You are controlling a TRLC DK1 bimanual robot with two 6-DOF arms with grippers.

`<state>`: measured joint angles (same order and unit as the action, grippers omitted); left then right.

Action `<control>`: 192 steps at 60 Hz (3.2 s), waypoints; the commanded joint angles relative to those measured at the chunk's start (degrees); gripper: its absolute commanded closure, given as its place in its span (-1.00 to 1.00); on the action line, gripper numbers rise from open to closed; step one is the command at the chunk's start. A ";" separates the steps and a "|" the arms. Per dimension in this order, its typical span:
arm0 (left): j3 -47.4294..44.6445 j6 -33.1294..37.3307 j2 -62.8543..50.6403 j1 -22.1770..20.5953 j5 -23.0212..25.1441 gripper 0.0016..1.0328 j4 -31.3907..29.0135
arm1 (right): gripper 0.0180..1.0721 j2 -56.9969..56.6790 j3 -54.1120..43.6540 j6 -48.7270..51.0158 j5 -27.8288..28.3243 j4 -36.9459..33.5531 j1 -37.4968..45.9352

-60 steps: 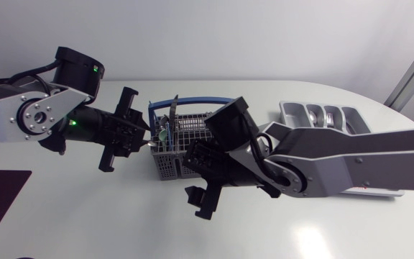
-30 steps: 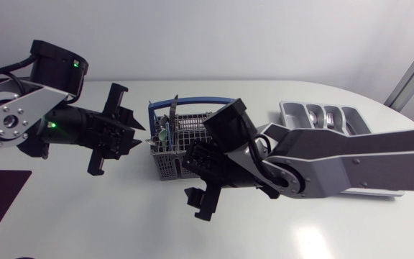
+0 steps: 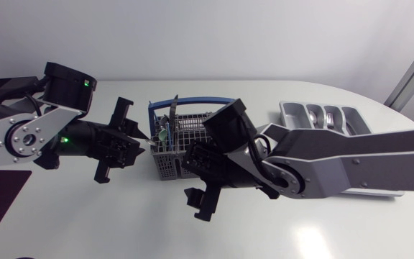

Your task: Unload the cutlery basket into the drawer organizer.

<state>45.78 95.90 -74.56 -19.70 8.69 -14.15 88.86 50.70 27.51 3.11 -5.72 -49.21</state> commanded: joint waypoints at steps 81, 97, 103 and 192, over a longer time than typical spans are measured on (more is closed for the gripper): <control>4.23 -4.32 -7.61 -2.53 -4.65 0.85 4.31 | -0.66 2.20 -0.60 0.62 -0.13 1.32 -0.71; 4.23 -5.81 -7.35 -2.88 -4.73 0.93 3.52 | -0.66 2.11 -1.04 0.62 -0.13 1.41 -0.80; 4.32 -5.81 -6.38 -3.06 -4.56 0.93 3.25 | -0.66 1.93 -1.04 0.62 -0.13 1.41 -0.80; 16.80 -61.62 13.48 -4.03 -6.40 0.93 -12.57 | -0.64 -21.89 -5.43 -3.07 -9.27 2.99 -3.96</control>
<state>58.83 44.64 -59.48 -23.07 2.48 -24.67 67.88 46.89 25.54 -4.73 -4.12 -52.58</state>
